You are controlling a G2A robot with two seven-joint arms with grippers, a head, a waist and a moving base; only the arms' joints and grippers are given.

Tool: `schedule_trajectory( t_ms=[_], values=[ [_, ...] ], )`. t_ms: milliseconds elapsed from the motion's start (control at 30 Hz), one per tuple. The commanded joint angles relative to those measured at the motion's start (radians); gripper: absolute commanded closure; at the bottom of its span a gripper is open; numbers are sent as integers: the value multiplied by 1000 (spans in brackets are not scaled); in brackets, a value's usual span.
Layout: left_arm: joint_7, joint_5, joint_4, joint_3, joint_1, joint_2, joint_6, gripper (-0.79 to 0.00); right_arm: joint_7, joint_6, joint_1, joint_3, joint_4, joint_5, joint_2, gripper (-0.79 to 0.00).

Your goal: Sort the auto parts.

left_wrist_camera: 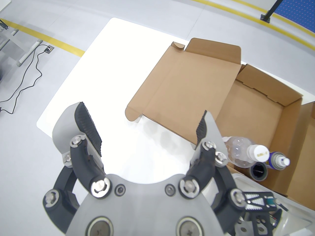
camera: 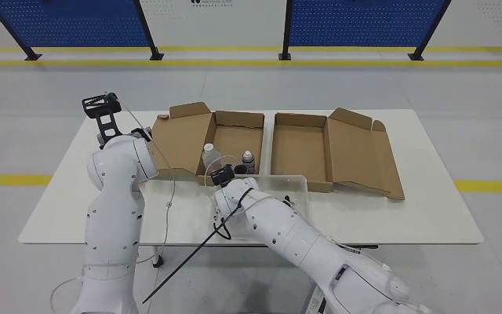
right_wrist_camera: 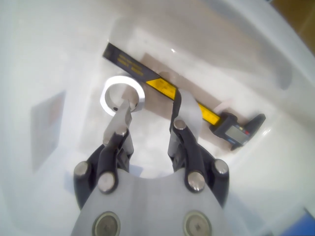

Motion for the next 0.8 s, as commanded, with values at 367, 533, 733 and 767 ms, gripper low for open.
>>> schedule_trajectory(
  t_ms=[367,533,733,767],
  values=[
    [0,0,0,0,0,0,0,-785,12,-34,15,1,58,-4,-31,-372],
    [0,0,0,0,0,0,0,-785,40,-48,12,9,55,-19,-33,-379],
    [0,0,0,0,0,0,0,-785,94,-73,0,30,25,-45,-22,-406],
    [0,0,0,0,0,0,0,-785,100,-78,-3,36,19,-52,-19,-397]
  ],
)
